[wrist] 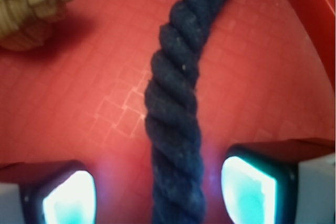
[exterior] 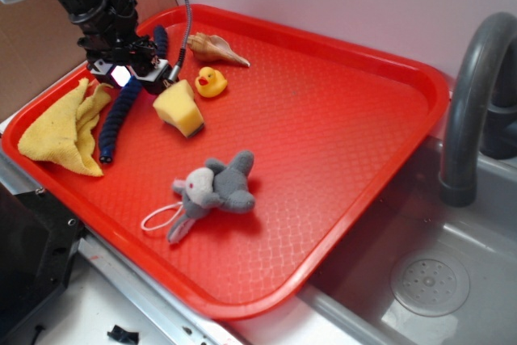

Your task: Grab the blue rope.

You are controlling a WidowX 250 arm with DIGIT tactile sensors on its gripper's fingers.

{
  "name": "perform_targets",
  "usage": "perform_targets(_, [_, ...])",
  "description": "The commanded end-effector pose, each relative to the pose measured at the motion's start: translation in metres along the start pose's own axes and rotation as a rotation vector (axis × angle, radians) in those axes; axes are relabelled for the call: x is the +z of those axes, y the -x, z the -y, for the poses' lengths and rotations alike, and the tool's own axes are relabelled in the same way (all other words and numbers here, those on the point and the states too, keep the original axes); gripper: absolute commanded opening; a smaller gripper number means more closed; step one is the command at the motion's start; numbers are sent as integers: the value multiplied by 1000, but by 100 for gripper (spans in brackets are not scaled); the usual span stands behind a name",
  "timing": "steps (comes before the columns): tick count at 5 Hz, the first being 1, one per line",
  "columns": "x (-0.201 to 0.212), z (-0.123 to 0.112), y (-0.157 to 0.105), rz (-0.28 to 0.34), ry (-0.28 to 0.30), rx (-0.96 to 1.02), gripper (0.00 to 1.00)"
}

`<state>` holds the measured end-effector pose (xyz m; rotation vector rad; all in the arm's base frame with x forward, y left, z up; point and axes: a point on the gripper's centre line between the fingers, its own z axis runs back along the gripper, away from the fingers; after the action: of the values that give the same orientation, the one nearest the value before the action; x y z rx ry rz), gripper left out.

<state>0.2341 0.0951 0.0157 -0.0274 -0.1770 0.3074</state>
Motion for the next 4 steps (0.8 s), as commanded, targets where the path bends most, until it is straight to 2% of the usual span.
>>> perform_targets(1, [4,1,0,13,-27,2,0])
perform_targets(3, [19,3,-8,-2,-96,-41,0])
perform_targets(4, [58,12,-14,-25,-170,-35,0])
